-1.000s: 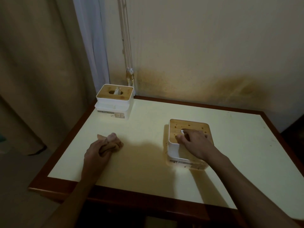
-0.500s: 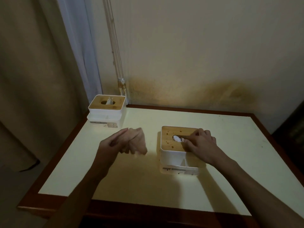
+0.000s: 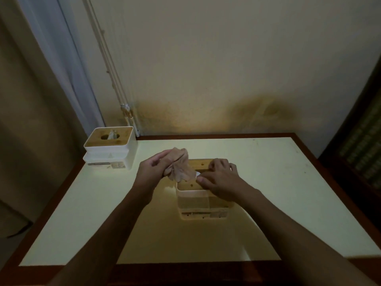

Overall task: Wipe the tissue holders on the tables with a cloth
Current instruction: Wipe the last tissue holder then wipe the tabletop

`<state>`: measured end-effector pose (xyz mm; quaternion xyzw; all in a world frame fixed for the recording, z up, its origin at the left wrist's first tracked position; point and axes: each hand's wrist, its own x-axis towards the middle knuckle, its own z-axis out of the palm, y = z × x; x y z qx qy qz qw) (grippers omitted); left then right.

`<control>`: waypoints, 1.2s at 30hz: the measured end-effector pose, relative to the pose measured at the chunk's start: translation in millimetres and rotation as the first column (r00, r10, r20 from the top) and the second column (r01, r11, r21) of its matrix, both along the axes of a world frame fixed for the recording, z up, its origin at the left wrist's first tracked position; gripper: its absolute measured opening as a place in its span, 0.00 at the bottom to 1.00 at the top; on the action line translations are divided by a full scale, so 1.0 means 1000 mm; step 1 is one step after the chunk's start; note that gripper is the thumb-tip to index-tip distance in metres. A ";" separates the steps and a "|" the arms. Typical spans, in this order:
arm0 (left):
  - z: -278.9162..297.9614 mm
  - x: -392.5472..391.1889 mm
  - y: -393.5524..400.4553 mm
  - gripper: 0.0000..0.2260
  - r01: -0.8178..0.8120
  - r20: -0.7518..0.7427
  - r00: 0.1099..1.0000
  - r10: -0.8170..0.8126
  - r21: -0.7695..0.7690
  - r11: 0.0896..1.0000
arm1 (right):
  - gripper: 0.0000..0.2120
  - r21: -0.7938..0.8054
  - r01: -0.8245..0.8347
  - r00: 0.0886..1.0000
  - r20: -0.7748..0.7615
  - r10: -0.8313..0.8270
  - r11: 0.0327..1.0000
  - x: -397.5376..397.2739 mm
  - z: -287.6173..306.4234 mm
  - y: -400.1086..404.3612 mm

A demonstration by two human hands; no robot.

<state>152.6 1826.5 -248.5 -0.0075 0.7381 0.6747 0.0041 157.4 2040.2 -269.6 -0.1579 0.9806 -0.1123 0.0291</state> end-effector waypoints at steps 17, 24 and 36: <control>-0.027 -0.017 0.013 0.16 0.029 -0.211 0.921 -0.328 -0.801 0.597 | 0.61 -0.189 0.006 0.954 0.295 0.051 0.982 -0.027 0.003 0.052; -0.033 -0.024 0.012 0.16 -0.103 -0.371 0.789 -0.491 -0.866 0.489 | 0.63 -0.186 -0.007 0.927 0.366 0.076 0.983 -0.036 0.012 0.047; -0.032 -0.056 0.025 0.12 -0.176 -0.387 0.744 -0.544 -0.900 0.399 | 0.55 -0.024 -0.011 0.943 0.332 0.018 1.000 -0.043 0.014 0.043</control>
